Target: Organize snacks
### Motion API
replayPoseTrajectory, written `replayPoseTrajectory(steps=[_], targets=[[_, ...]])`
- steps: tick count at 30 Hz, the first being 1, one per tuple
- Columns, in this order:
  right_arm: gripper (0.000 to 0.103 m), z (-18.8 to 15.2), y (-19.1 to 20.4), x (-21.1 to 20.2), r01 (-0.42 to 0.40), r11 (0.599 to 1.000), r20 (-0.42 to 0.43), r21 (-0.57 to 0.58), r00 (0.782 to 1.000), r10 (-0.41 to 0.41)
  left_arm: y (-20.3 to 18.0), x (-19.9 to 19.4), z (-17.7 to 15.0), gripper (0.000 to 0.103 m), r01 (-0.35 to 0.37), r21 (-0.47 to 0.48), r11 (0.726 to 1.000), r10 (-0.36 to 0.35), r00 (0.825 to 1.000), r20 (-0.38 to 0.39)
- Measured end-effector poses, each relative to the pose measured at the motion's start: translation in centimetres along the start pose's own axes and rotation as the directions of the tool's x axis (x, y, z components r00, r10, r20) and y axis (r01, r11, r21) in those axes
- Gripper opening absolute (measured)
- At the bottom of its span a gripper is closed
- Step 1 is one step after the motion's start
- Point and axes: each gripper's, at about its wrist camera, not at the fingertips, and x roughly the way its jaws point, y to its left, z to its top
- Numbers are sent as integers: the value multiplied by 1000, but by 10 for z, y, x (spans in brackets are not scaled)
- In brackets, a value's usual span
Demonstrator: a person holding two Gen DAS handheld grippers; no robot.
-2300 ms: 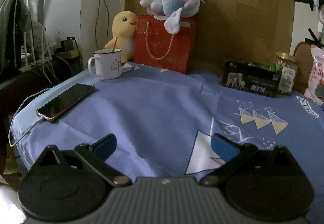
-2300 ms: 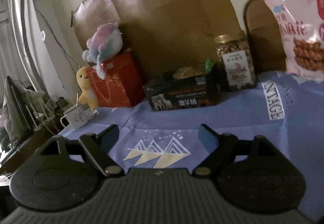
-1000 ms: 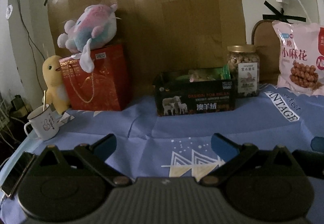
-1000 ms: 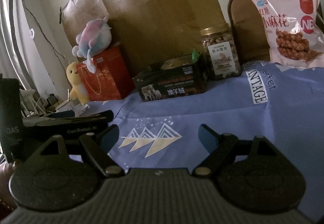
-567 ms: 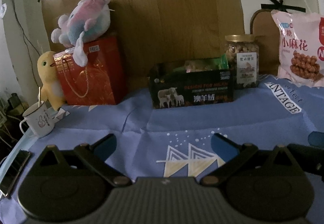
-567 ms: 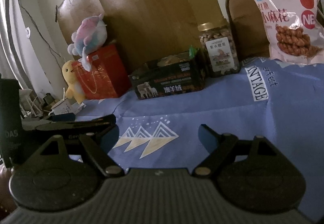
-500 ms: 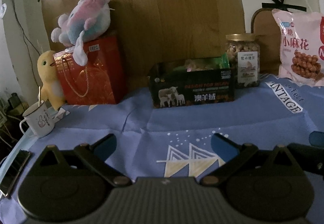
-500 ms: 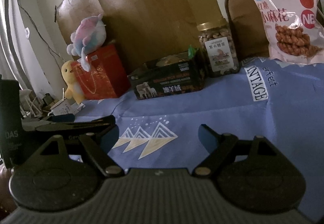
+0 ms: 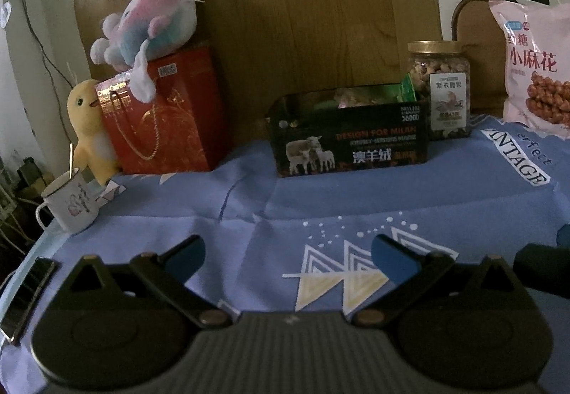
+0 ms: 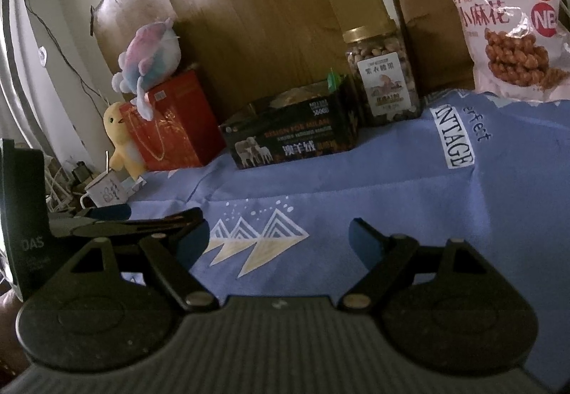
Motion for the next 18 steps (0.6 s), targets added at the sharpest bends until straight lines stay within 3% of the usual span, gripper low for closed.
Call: replayPoseTrajectory(steps=[18], targets=[[87,1,-3,5,-9,1000,-11,11,1000,9,-2,6,-2,103,9,15,1000,-9,999,-46]])
